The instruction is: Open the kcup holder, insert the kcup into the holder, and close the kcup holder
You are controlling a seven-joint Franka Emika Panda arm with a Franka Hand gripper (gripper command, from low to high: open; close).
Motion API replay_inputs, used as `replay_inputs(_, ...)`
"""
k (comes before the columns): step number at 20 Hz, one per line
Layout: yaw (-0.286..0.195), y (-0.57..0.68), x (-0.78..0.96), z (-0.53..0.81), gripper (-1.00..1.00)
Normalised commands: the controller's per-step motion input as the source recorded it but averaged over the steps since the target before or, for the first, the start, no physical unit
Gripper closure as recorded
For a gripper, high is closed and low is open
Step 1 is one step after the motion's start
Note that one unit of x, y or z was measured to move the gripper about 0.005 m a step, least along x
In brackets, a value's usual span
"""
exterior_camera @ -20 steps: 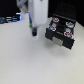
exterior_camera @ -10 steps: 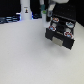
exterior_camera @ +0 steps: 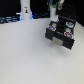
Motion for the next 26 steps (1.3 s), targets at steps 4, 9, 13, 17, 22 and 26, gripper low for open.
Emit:
replay_inputs(4,0.038,0.60,-0.03,0.10,1.00)
replay_inputs(9,0.045,0.57,-0.09,-0.01,1.00)
replay_inputs(13,0.064,0.49,-0.14,-0.07,1.00)
replay_inputs(17,0.084,0.32,-0.23,-0.20,1.00)
replay_inputs(22,0.074,0.21,-0.15,-0.23,1.00)
replay_inputs(26,0.047,0.03,-0.06,-0.26,1.00)
